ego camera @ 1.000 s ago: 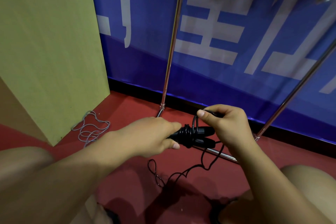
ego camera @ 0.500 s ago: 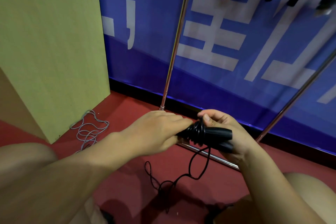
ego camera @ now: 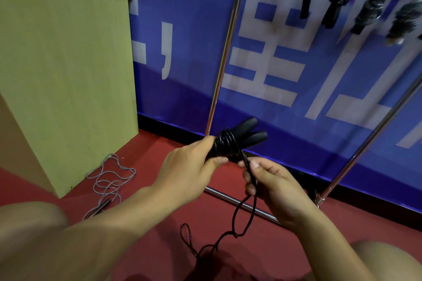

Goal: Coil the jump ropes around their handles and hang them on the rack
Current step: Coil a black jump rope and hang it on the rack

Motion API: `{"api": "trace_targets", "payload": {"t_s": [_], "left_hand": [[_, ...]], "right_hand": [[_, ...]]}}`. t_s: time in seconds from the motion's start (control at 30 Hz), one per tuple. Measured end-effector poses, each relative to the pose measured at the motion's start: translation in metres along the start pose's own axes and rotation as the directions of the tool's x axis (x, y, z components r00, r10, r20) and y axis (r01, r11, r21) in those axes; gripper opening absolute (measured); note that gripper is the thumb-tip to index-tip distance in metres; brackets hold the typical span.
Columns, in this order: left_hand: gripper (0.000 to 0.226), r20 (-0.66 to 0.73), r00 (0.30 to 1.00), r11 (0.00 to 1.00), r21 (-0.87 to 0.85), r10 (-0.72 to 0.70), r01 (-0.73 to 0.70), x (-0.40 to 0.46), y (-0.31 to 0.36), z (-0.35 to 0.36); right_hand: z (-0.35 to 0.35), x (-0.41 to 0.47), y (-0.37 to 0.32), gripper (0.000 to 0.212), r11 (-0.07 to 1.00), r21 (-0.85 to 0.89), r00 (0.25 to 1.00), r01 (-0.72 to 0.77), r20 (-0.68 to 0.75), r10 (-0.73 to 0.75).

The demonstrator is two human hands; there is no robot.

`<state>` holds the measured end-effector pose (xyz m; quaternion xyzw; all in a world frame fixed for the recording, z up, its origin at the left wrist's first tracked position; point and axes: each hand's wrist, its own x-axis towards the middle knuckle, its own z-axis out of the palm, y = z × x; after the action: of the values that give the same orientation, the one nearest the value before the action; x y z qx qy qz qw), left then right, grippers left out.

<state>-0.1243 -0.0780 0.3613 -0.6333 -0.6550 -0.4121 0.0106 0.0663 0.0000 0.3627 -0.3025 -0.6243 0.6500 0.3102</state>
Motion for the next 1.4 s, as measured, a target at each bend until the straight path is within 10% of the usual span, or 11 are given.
{"api": "trace_targets", "payload": {"t_s": [0.6,1.0,1.4], "left_hand": [[0.028,0.095,0.905,0.885,0.271,-0.415,0.378,0.017,-0.018,-0.003],[0.031,0.591,0.734,0.917,0.382,-0.335,0.112,0.009,-0.026,0.008],[0.026,0.711,0.702,0.946,0.248,-0.033,-0.207,0.001,-0.011,0.008]], "right_hand": [[0.004,-0.006,0.0,0.011,0.961,-0.274,0.999,-0.033,0.014,0.038],[0.005,-0.005,0.001,0.018,0.925,-0.381,0.996,0.007,-0.076,-0.04],[-0.003,-0.003,0.006,0.012,0.745,-0.667,0.941,0.001,-0.251,-0.226]]}}
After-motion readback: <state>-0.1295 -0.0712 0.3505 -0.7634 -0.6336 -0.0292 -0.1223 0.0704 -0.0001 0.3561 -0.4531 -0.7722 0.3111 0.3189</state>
